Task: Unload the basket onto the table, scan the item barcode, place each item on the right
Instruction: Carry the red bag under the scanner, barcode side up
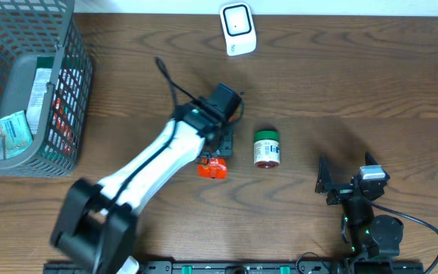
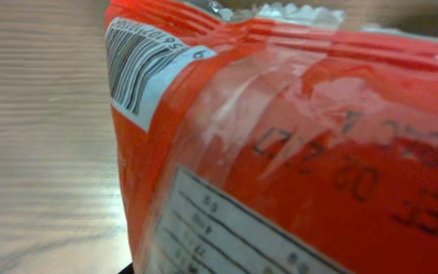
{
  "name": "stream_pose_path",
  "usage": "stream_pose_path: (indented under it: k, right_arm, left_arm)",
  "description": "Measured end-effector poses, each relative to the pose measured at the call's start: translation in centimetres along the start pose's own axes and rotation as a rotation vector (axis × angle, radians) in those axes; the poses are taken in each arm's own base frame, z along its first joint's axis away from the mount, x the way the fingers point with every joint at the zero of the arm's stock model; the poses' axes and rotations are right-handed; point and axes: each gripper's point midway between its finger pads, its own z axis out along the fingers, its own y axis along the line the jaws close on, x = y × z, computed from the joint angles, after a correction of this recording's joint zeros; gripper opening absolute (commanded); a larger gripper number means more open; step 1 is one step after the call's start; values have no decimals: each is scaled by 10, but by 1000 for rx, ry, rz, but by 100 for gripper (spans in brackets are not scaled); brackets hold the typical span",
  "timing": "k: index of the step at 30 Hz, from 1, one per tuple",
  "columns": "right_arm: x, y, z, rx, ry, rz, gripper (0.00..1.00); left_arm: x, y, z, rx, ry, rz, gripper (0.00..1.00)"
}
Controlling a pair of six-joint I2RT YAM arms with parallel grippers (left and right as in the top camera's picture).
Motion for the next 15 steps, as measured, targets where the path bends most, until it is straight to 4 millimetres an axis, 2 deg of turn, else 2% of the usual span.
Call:
stream_pose_path:
  k: [1,2,4,9,12,13,15]
  right_arm:
    - [0,0,0,0,0,0,99]
    - [0,0,0,0,0,0,99]
    - [0,0,0,0,0,0,99]
    - [0,0,0,0,0,0,99]
    - [0,0,0,0,0,0,99]
    - [0,0,0,0,0,0,99]
    - [0,0,0,0,0,0,99]
  left_arm:
    - [0,-1,6,-4,9,-4,50]
    - [1,-2,13,-10,18,-1,78]
    - [2,-3,22,-16,27,-8,86]
    - [-1,-3,18,-11,18,-13,88]
    - [-7,-3,7,8,-11,-19,88]
    - [-11,-4,0,22,-33,-23,85]
    - [-19,-6,-17,51,-79,-28,56]
